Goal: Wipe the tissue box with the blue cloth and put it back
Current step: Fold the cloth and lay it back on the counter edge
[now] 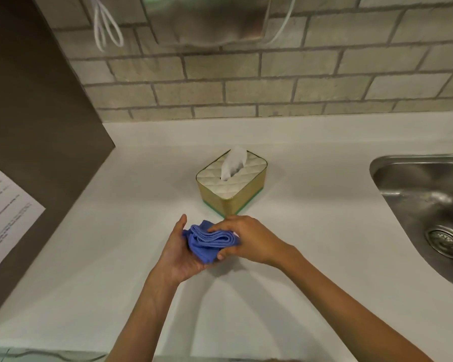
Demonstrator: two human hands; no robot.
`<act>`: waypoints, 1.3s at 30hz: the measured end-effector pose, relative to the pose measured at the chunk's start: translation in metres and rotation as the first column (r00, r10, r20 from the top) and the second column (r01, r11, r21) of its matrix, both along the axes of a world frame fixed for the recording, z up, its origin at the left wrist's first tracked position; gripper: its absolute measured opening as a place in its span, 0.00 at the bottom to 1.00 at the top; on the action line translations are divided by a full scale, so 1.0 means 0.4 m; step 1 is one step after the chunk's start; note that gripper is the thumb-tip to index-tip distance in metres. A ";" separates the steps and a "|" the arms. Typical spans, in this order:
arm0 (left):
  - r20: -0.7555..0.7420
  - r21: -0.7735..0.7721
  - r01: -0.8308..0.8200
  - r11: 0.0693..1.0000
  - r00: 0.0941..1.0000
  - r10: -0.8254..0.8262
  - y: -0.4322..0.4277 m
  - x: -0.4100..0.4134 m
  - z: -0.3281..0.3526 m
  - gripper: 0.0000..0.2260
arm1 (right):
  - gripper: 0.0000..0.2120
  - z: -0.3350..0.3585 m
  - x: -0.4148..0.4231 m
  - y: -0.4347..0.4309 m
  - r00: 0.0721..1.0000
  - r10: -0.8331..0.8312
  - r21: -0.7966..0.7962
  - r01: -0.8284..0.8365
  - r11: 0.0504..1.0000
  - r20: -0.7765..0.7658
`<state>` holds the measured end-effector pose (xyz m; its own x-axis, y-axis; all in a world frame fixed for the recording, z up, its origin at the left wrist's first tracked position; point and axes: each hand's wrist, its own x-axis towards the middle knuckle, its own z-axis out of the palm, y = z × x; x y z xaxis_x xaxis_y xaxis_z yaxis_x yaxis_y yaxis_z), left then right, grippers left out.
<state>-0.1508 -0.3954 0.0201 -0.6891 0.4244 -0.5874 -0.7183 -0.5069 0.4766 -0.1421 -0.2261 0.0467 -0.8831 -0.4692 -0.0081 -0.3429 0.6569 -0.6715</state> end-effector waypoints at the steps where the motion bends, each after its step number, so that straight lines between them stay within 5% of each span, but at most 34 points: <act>1: -0.001 -0.020 0.035 0.999 0.999 -0.036 0.005 0.004 -0.002 0.28 | 0.19 -0.003 0.003 0.009 1.000 -0.022 -0.038 0.023 0.999 0.021; 7: -0.092 -0.125 0.258 0.958 0.958 -0.270 0.059 0.021 -0.008 0.32 | 0.07 -0.017 0.035 0.096 0.963 -0.247 -0.202 0.264 0.943 0.109; 11: -0.191 -0.163 0.304 0.939 0.924 -0.332 0.118 0.032 -0.006 0.26 | 0.02 -0.017 0.070 0.205 0.856 -0.445 -0.416 0.517 0.748 0.264; 16: -0.371 -0.462 0.230 0.857 0.827 -0.422 0.258 0.048 -0.002 0.16 | 0.04 -0.001 0.159 0.407 0.723 -0.587 -0.473 0.687 0.552 0.364; 23: -0.496 -0.672 0.077 0.737 0.692 -0.525 0.556 0.142 -0.008 0.02 | 0.03 -0.004 0.343 0.703 0.549 -0.738 -0.360 0.830 0.426 0.392; 31: -0.504 -0.777 0.048 0.627 0.549 -0.667 0.871 0.325 -0.072 0.17 | 0.07 -0.074 0.579 0.992 0.430 -0.863 -0.119 0.903 0.414 0.263; 37: -0.458 -0.863 -0.039 0.503 0.476 -0.750 0.986 0.392 -0.115 0.10 | 0.14 -0.154 0.639 1.086 0.305 -0.947 0.218 0.922 0.320 0.100; 39: -0.432 -0.886 -0.056 0.461 0.463 -0.774 0.991 0.399 -0.124 0.20 | 0.18 -0.165 0.643 1.096 0.305 -0.951 0.258 0.916 0.309 0.053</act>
